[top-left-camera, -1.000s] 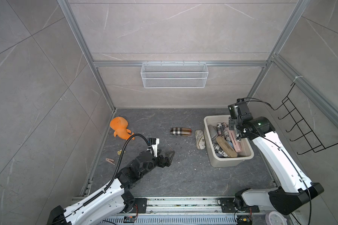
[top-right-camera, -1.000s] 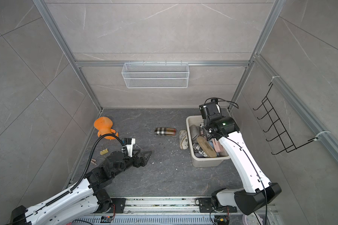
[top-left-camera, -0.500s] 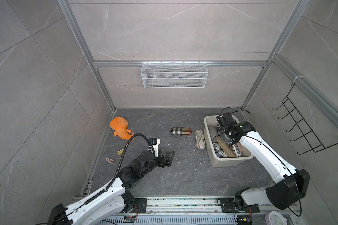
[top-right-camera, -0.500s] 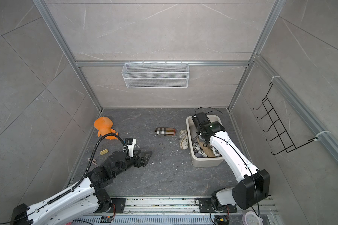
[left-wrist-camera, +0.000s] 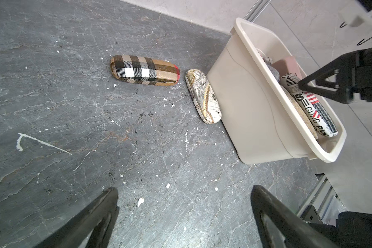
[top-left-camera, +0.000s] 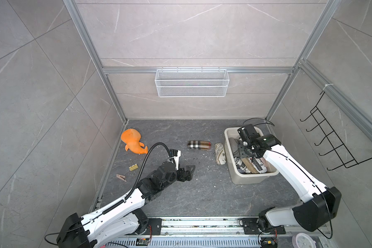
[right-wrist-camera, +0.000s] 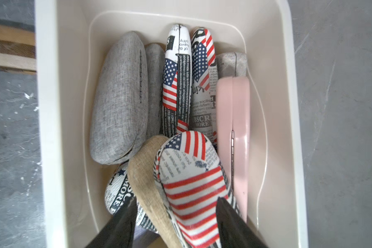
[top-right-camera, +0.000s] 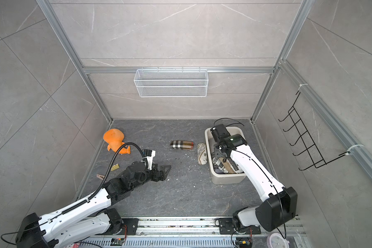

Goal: Put the glasses cases into the storage boxes
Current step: Place the glasses case in the storage box, then adjust the glasses case at the center of the board.

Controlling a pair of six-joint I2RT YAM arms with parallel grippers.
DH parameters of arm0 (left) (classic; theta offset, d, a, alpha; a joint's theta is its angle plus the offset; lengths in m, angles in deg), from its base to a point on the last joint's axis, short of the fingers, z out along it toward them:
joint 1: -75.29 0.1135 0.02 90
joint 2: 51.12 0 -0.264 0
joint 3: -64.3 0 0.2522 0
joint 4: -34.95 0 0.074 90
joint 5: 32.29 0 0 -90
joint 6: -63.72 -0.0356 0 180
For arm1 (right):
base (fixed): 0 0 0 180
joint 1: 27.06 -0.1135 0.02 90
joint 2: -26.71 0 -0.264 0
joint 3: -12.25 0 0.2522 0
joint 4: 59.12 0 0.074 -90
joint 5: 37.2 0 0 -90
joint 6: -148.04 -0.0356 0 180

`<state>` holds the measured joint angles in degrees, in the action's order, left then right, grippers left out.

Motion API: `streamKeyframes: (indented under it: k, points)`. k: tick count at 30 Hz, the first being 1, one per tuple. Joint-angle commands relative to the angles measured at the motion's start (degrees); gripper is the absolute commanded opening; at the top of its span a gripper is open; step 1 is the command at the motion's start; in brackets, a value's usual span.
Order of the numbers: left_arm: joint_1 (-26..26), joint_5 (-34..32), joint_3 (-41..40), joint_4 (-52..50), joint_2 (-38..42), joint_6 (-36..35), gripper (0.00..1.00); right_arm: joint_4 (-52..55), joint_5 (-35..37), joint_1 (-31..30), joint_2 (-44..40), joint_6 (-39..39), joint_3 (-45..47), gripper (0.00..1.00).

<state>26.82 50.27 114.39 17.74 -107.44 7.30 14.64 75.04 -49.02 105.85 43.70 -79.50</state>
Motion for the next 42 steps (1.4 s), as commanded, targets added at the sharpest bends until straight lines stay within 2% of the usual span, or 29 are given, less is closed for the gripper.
streamKeyframes:
  k: [1,3,7,8,12,15,18,24,28,34,40,42]
  points:
    - [1.5,-0.8,6.5,-2.5,-5.9,-2.9,0.98,0.2,0.8,-0.2,-1.6,-3.5,1.0,0.47]
    - [4.1,0.9,10.7,-4.6,-11.2,-3.2,0.98,-1.0,0.6,-0.2,-2.6,-4.4,3.2,0.42]
    - [9.0,5.7,20.7,-7.8,-23.5,-7.0,0.98,-2.6,0.7,0.1,-3.2,-5.7,7.3,0.44]
    - [9.9,6.4,23.0,-8.5,-26.3,-8.1,0.97,-2.8,0.3,0.1,-3.3,-5.7,7.7,0.46]
    - [14.3,11.7,32.6,-9.3,-38.0,-12.8,0.98,-2.3,-2.4,0.2,-5.8,-6.3,5.0,0.68]
    - [16.4,11.9,39.5,-8.7,-45.9,-16.4,0.99,-3.0,-6.3,0.1,-7.3,-6.1,2.5,0.77]
    - [18.6,15.9,47.4,-9.2,-53.6,-19.0,0.99,-3.5,-10.8,0.0,-6.9,-5.7,0.7,0.81]
    - [20.3,19.7,62.4,-13.7,-66.2,-21.8,0.99,-4.7,-13.0,-0.2,-7.9,-4.6,-0.2,0.85]
    - [21.1,23.1,72.9,-20.3,-74.9,-21.9,0.97,-4.9,-14.7,-0.2,-9.1,-4.4,0.0,0.85]
    - [21.0,23.7,75.1,-22.7,-78.4,-22.1,0.95,-5.8,-16.0,-0.2,-10.2,-3.4,1.0,0.84]
    - [19.4,20.8,67.2,-19.5,-73.1,-22.2,0.93,-8.6,-16.9,-0.2,-11.5,-2.7,2.0,0.84]
    - [18.5,19.6,64.7,-19.7,-71.3,-22.7,0.93,-7.7,-15.2,-0.2,-11.5,-2.7,1.4,0.84]
